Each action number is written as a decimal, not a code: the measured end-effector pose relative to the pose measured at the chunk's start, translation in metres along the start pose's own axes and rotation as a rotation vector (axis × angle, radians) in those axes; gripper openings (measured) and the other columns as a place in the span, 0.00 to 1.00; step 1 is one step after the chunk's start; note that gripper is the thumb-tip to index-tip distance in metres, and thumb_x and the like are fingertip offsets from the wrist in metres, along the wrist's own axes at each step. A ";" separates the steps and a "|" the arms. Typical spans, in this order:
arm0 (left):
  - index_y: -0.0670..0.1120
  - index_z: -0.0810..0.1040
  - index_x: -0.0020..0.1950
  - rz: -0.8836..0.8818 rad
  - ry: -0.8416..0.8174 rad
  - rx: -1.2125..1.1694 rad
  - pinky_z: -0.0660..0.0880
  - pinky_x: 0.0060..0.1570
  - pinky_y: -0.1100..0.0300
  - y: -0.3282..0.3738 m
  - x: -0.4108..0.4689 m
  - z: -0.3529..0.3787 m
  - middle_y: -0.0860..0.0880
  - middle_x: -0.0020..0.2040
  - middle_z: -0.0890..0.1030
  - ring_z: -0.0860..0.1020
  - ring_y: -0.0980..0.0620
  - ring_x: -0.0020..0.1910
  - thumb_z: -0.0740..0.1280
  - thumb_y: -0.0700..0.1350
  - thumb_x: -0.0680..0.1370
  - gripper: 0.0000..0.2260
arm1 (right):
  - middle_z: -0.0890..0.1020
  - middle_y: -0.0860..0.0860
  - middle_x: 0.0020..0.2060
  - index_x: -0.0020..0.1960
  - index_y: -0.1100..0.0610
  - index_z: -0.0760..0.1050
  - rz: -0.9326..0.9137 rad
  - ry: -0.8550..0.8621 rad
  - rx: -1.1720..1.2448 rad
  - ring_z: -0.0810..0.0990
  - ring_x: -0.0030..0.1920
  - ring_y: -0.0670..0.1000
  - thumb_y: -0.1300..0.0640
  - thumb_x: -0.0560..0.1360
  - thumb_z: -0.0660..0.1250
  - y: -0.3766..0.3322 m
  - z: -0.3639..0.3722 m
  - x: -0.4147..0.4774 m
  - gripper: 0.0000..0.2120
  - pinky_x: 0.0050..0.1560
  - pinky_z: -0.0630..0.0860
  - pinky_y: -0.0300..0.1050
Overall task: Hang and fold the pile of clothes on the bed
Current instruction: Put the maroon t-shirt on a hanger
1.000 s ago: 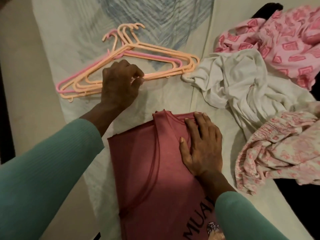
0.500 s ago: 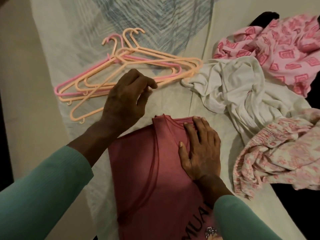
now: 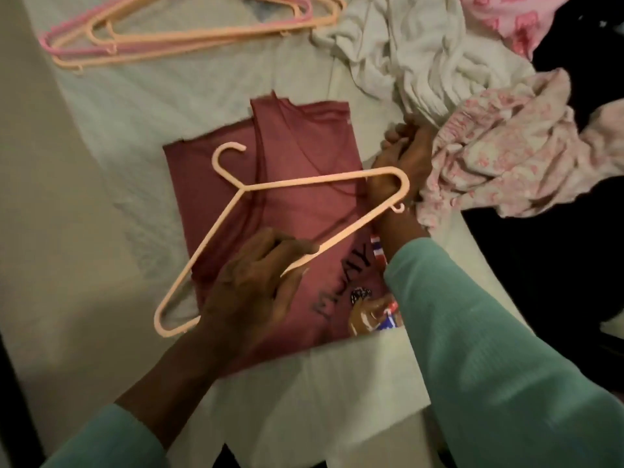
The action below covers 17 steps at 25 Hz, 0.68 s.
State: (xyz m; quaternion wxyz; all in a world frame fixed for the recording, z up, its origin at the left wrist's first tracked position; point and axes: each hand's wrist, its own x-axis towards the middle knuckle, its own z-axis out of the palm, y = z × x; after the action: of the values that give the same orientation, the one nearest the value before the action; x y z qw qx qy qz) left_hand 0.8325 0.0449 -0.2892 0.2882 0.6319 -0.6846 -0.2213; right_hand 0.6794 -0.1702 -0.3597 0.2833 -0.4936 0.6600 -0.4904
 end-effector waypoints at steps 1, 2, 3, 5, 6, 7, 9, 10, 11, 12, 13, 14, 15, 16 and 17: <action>0.45 0.84 0.61 0.001 0.003 -0.008 0.74 0.49 0.62 0.007 -0.010 0.003 0.49 0.51 0.79 0.80 0.50 0.48 0.74 0.36 0.77 0.13 | 0.82 0.58 0.44 0.56 0.66 0.77 0.157 -0.030 0.138 0.84 0.41 0.53 0.68 0.75 0.51 -0.003 -0.008 0.004 0.18 0.44 0.82 0.49; 0.45 0.84 0.61 0.010 0.001 -0.019 0.74 0.48 0.62 0.016 -0.021 0.006 0.49 0.50 0.79 0.79 0.51 0.47 0.74 0.36 0.78 0.12 | 0.80 0.58 0.40 0.54 0.68 0.76 0.319 -0.079 0.289 0.82 0.37 0.53 0.71 0.77 0.51 -0.003 -0.020 0.007 0.16 0.38 0.80 0.46; 0.45 0.84 0.60 0.021 -0.009 -0.033 0.74 0.48 0.62 0.022 -0.032 0.010 0.50 0.50 0.79 0.79 0.51 0.46 0.73 0.37 0.78 0.11 | 0.79 0.58 0.38 0.53 0.68 0.75 0.467 -0.148 0.407 0.81 0.35 0.53 0.72 0.80 0.51 -0.005 -0.036 0.009 0.13 0.36 0.79 0.44; 0.46 0.84 0.60 0.015 -0.066 -0.076 0.75 0.50 0.58 0.030 -0.053 0.018 0.50 0.50 0.79 0.79 0.51 0.48 0.71 0.39 0.80 0.10 | 0.81 0.57 0.38 0.53 0.62 0.75 0.649 -0.408 0.394 0.83 0.36 0.55 0.62 0.86 0.53 -0.014 -0.076 0.000 0.12 0.36 0.80 0.44; 0.47 0.84 0.61 -0.001 -0.113 -0.105 0.76 0.52 0.56 0.031 -0.061 0.024 0.51 0.52 0.79 0.79 0.51 0.51 0.70 0.41 0.80 0.11 | 0.82 0.55 0.38 0.53 0.60 0.75 0.664 -0.537 0.301 0.84 0.38 0.55 0.56 0.88 0.54 -0.018 -0.097 -0.008 0.14 0.37 0.80 0.44; 0.49 0.84 0.62 -0.017 -0.159 -0.123 0.77 0.53 0.54 0.031 -0.070 0.030 0.52 0.53 0.79 0.79 0.51 0.53 0.70 0.42 0.80 0.11 | 0.83 0.52 0.37 0.53 0.59 0.76 0.645 -0.612 0.194 0.84 0.38 0.55 0.52 0.87 0.55 -0.020 -0.116 -0.018 0.15 0.38 0.79 0.44; 0.49 0.84 0.61 -0.024 -0.220 -0.130 0.77 0.54 0.52 0.032 -0.083 0.041 0.53 0.53 0.79 0.79 0.52 0.54 0.70 0.46 0.80 0.10 | 0.83 0.51 0.37 0.54 0.58 0.78 0.513 -0.650 0.053 0.82 0.38 0.52 0.50 0.86 0.61 -0.017 -0.146 -0.040 0.13 0.41 0.77 0.45; 0.48 0.84 0.59 -0.016 -0.230 -0.125 0.77 0.53 0.51 0.034 -0.087 0.046 0.53 0.52 0.79 0.78 0.51 0.53 0.69 0.48 0.81 0.09 | 0.83 0.50 0.40 0.54 0.57 0.79 0.410 -0.649 -0.035 0.81 0.40 0.50 0.48 0.84 0.64 -0.013 -0.156 -0.051 0.12 0.44 0.78 0.47; 0.48 0.83 0.58 -0.016 -0.222 -0.112 0.77 0.52 0.50 0.036 -0.090 0.049 0.52 0.51 0.79 0.78 0.50 0.52 0.68 0.49 0.82 0.08 | 0.84 0.49 0.44 0.56 0.54 0.80 0.299 -0.644 -0.164 0.82 0.42 0.49 0.47 0.83 0.66 -0.009 -0.164 -0.061 0.12 0.48 0.79 0.49; 0.47 0.83 0.57 -0.028 -0.187 -0.079 0.77 0.50 0.48 0.038 -0.092 0.050 0.51 0.51 0.78 0.78 0.49 0.50 0.67 0.48 0.83 0.08 | 0.84 0.49 0.49 0.59 0.52 0.79 0.192 -0.631 -0.299 0.82 0.46 0.48 0.47 0.82 0.66 -0.004 -0.171 -0.072 0.11 0.53 0.80 0.50; 0.47 0.82 0.57 -0.049 -0.138 -0.018 0.77 0.48 0.48 0.038 -0.094 0.050 0.50 0.51 0.78 0.77 0.48 0.49 0.67 0.46 0.82 0.06 | 0.82 0.50 0.54 0.64 0.52 0.78 0.086 -0.602 -0.418 0.81 0.51 0.48 0.49 0.82 0.67 -0.002 -0.177 -0.085 0.13 0.56 0.79 0.50; 0.47 0.81 0.57 -0.073 -0.099 0.061 0.77 0.47 0.47 0.038 -0.094 0.048 0.49 0.51 0.77 0.76 0.47 0.49 0.70 0.45 0.80 0.06 | 0.80 0.51 0.58 0.67 0.53 0.76 -0.022 -0.559 -0.489 0.79 0.54 0.49 0.52 0.81 0.66 -0.001 -0.182 -0.098 0.15 0.59 0.78 0.51; 0.48 0.80 0.58 -0.101 -0.087 0.144 0.76 0.48 0.48 0.037 -0.092 0.046 0.49 0.53 0.76 0.76 0.46 0.50 0.72 0.45 0.78 0.09 | 0.78 0.52 0.61 0.68 0.54 0.75 -0.119 -0.517 -0.513 0.78 0.58 0.50 0.53 0.80 0.67 -0.002 -0.186 -0.111 0.17 0.60 0.77 0.51; 0.50 0.80 0.59 -0.117 -0.104 0.215 0.75 0.48 0.48 0.035 -0.090 0.043 0.50 0.54 0.76 0.76 0.46 0.52 0.74 0.46 0.76 0.12 | 0.77 0.52 0.61 0.67 0.54 0.76 -0.209 -0.509 -0.494 0.77 0.60 0.52 0.53 0.79 0.68 -0.005 -0.190 -0.122 0.17 0.60 0.76 0.51; 0.50 0.80 0.59 -0.111 -0.129 0.267 0.74 0.49 0.48 0.032 -0.088 0.041 0.50 0.55 0.77 0.76 0.45 0.53 0.74 0.47 0.75 0.13 | 0.77 0.53 0.60 0.65 0.55 0.77 -0.288 -0.557 -0.470 0.76 0.60 0.53 0.52 0.78 0.69 -0.007 -0.194 -0.132 0.17 0.60 0.75 0.50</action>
State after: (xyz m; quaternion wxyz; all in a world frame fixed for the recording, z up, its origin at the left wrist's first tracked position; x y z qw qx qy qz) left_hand 0.7840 0.1330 -0.3079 0.1443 0.6860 -0.6891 -0.1840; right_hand 0.5620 0.0238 -0.2987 0.2592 -0.7467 0.5762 -0.2077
